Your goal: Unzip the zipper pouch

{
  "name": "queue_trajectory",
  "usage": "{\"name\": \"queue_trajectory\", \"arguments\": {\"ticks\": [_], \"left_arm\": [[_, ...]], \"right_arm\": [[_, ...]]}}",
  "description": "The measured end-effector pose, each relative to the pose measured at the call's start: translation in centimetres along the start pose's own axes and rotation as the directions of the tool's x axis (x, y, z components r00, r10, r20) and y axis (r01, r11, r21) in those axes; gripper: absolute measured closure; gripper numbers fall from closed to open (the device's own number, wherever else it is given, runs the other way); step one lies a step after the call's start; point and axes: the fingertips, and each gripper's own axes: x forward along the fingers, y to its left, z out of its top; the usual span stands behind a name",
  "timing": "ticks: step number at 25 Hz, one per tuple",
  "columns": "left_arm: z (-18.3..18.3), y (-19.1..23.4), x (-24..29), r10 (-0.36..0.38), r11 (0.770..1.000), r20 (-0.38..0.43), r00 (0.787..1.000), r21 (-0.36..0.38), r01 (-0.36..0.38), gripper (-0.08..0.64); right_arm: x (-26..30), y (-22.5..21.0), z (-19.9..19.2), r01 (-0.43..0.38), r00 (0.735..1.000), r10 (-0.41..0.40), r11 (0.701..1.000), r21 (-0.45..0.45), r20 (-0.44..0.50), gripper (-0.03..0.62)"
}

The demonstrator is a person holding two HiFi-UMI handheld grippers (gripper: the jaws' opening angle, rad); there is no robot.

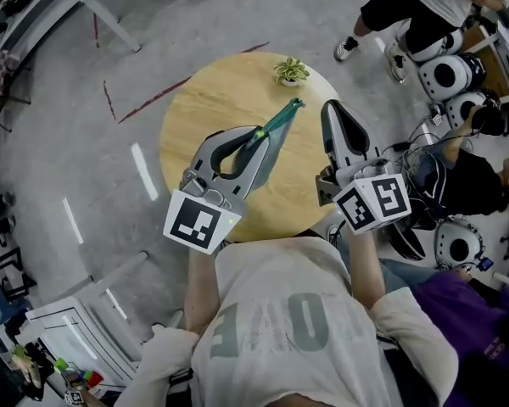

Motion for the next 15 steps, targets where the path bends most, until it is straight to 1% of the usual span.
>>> {"name": "queue_trajectory", "arguments": {"ticks": [3,5,7,10,12,15], "left_arm": [[-0.3,0.5,0.4,0.038,0.999,-0.002,0.999,0.012,-0.038,0.505],[-0.5,0.9,0.4,0.065,0.998,-0.005,0.998,0.005,-0.065,0.505],[-0.8,1.2,0.3,0.078,0.997,-0.008,0.997,-0.020,-0.078,0.505],[-1.6,1.5,0.1,0.074,0.995,-0.013,0.997,-0.064,-0.075,0.505],[-2.4,1.7,-0.2,0.077,0.994,-0.026,0.997,-0.073,-0.079,0.505],[-2.9,1.6,0.0,0.078,0.992,-0.025,0.997,-0.094,-0.080,0.505]], "right_arm": [[-0.7,-0.2,-0.6,0.031,1.000,-0.031,0.998,-0.059,-0.006,0.560],[-1.2,-0.2,-1.2,0.047,0.999,-0.048,0.996,-0.078,-0.015,0.560],[-1.6,-0.2,-1.9,0.054,0.998,-0.056,0.995,-0.082,-0.027,0.560],[-1.8,0.0,-2.6,0.052,0.998,-0.055,0.996,-0.073,-0.042,0.560],[-1.9,0.2,-2.8,0.049,0.998,-0.052,0.996,-0.070,-0.046,0.560],[-2.0,0.6,-2.8,0.041,0.998,-0.044,0.997,-0.069,-0.045,0.560]]}}
